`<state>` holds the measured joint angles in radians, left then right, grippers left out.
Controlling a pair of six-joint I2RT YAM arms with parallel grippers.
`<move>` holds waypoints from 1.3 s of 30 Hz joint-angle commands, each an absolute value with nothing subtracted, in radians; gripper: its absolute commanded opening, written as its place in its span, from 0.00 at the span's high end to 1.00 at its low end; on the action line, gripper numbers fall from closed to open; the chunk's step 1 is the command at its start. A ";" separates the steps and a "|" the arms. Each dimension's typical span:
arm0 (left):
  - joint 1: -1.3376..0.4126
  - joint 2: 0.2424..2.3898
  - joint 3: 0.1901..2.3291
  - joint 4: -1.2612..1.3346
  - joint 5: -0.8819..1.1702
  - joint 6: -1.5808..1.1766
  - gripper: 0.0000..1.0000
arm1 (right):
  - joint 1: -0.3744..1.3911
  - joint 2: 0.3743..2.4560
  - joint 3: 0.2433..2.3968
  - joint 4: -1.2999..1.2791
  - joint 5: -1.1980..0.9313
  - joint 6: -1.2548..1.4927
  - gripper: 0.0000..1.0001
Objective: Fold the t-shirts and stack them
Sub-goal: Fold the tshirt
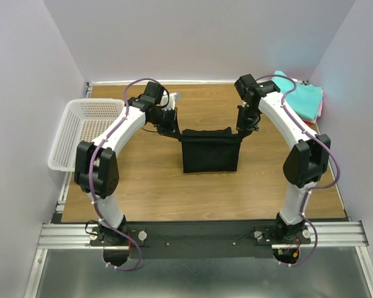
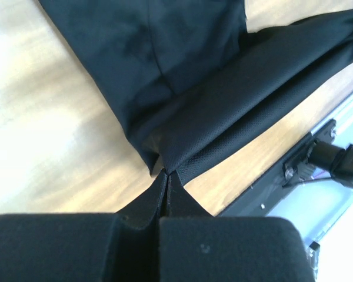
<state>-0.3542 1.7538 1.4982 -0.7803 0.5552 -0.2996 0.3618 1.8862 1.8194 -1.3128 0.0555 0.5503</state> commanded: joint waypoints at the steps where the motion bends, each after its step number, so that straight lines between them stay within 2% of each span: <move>1: -0.327 1.871 1.617 -0.836 0.572 -0.226 1.00 | 0.321 1.989 1.940 -1.347 0.143 0.469 1.00; 9: -0.284 2.057 1.767 -0.809 0.601 -0.239 1.00 | 0.276 2.218 2.192 -1.345 0.129 0.420 1.00; 11: -0.275 2.144 1.844 -0.793 0.627 -0.259 0.92 | 0.268 2.278 2.247 -1.319 0.111 0.396 0.98; 12: -0.275 2.173 1.874 -0.779 0.629 -0.271 0.77 | 0.265 2.299 2.267 -1.296 0.085 0.378 0.92; 13: -0.272 2.219 1.926 -0.749 0.626 -0.306 0.68 | 0.261 2.319 2.285 -1.251 0.072 0.358 0.65; 15: -0.265 2.278 2.021 -0.777 0.612 -0.301 0.58 | 0.253 2.362 2.328 -1.197 0.028 0.328 0.39; 16: -0.252 2.330 2.122 -0.820 0.557 -0.313 0.48 | 0.241 2.406 2.394 -1.163 -0.033 0.315 0.24; 19: -0.226 2.350 2.178 -0.803 0.546 -0.342 0.39 | 0.216 2.471 2.509 -1.126 -0.151 0.319 0.12; 22: -0.213 2.303 2.108 -0.746 0.555 -0.376 0.36 | 0.192 2.413 2.415 -1.065 -0.161 0.302 0.09; 26: -0.224 2.260 2.010 -0.660 0.592 -0.376 0.35 | 0.158 2.234 2.079 -0.948 -0.152 0.255 0.08; 29: -0.238 2.266 2.006 -0.657 0.594 -0.351 0.35 | 0.120 2.174 1.950 -0.940 -0.150 0.249 0.08; 35: -0.268 2.305 2.040 -0.606 0.663 -0.341 0.35 | 0.069 2.094 1.807 -0.881 -0.225 0.247 0.09; 39: -0.291 2.356 2.066 -0.577 0.698 -0.356 0.34 | 0.063 2.100 1.755 -0.839 -0.287 0.261 0.14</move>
<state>-0.2710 2.3142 2.0258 -0.6296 0.6308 -0.3561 0.0605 2.1197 1.7916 -0.9127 -0.1944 0.2646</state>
